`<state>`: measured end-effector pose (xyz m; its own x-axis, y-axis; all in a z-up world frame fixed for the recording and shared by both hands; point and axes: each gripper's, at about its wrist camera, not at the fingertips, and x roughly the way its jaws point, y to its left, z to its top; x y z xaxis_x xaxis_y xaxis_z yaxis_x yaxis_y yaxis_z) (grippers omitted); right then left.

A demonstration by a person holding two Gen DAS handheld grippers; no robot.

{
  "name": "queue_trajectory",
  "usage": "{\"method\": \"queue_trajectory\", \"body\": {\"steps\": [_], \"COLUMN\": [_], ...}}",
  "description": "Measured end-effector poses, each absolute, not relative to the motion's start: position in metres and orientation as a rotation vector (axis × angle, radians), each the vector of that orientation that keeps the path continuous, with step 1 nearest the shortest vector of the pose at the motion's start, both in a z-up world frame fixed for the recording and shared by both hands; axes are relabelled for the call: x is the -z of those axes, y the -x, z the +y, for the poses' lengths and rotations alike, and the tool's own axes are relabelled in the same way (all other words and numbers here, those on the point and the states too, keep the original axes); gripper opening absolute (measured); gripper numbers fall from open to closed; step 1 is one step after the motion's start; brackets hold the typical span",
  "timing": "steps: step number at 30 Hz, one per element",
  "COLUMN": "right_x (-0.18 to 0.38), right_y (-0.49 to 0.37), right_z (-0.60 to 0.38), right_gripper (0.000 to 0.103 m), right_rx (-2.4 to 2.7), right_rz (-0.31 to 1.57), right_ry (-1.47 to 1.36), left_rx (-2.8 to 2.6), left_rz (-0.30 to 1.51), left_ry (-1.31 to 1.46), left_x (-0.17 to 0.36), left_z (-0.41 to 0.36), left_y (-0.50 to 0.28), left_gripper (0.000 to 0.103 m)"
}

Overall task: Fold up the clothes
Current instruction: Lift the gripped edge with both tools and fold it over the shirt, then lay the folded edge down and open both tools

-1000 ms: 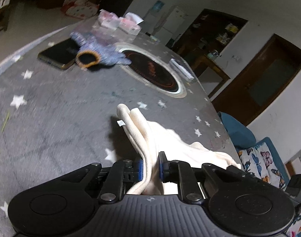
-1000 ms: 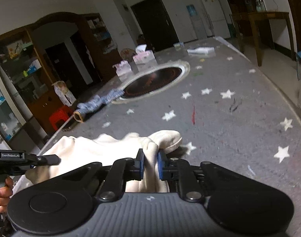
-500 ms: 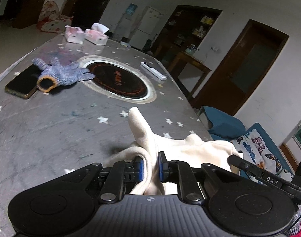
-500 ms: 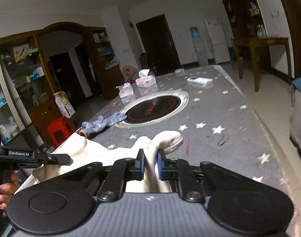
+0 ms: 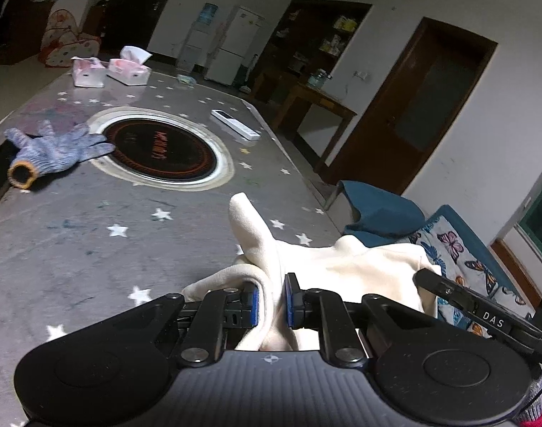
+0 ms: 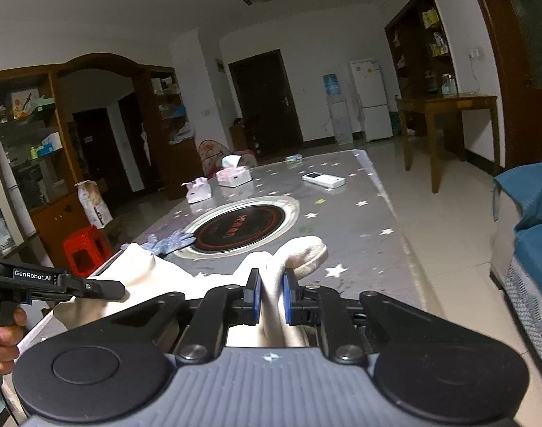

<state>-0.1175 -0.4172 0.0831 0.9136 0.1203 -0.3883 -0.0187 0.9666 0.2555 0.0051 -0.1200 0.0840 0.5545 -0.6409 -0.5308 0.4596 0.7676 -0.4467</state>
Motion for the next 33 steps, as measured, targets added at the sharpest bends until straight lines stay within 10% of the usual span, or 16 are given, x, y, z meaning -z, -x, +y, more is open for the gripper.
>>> {"method": "queue_trajectory", "body": {"steps": [33], "right_x": [-0.054], "right_y": [0.095], "right_z": [-0.474], "right_gripper": [0.005], "right_rx": [0.039], "right_rz": [0.499], "right_ry": [-0.224], "left_rx": [0.653], "left_rz": [0.849], "left_ry": [0.190], "left_x": [-0.047], "left_z": [-0.186], "left_y": [-0.025], "left_gripper": [0.015]}}
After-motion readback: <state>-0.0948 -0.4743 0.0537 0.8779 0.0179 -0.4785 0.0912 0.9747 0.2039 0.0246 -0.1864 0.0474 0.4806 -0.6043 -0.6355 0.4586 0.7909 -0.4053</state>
